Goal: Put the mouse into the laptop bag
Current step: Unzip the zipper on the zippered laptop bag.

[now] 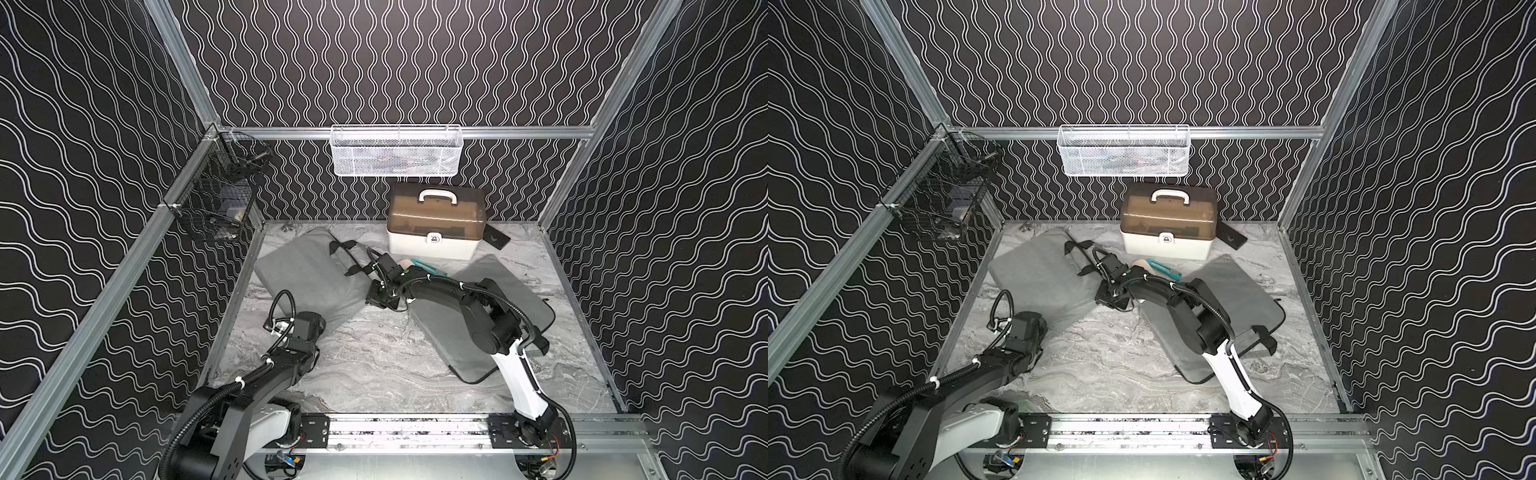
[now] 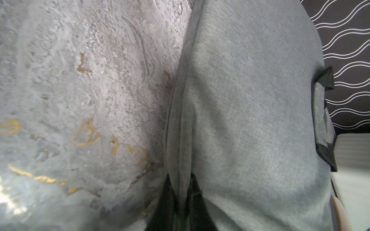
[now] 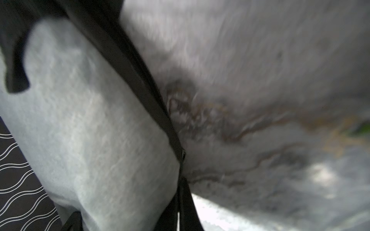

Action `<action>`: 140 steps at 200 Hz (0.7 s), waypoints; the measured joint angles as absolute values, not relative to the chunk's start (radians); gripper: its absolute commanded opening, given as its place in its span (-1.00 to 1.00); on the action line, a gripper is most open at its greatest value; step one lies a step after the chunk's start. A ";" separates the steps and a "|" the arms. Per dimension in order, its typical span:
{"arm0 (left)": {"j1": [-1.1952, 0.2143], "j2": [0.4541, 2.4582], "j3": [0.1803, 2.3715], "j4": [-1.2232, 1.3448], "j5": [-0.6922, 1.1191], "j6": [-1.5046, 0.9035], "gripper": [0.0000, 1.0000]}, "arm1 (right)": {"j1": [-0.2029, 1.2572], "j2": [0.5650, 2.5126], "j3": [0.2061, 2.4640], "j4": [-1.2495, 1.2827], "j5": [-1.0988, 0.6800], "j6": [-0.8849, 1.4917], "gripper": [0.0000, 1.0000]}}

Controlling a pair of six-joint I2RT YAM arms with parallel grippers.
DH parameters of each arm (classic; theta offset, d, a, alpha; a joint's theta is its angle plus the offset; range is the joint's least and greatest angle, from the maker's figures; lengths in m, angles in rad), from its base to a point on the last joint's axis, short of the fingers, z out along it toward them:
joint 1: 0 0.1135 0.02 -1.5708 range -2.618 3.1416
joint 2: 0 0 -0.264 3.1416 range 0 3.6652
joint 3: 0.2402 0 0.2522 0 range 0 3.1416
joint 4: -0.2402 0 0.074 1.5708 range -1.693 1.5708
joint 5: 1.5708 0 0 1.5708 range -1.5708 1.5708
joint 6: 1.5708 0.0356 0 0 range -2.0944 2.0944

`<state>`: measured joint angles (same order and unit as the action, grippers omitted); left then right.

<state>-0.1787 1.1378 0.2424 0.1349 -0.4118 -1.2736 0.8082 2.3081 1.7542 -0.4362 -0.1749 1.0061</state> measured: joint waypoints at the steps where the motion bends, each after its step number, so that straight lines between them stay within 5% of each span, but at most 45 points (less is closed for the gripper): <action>1: -0.179 1.139 0.242 0.136 -0.413 -1.275 -1.00 | 0.809 2.308 1.754 -0.436 -0.175 1.008 -1.00; 140: -0.190 0.950 0.309 -0.198 -0.422 -1.280 -1.00 | 0.758 2.243 1.718 -0.614 -0.244 1.111 -1.00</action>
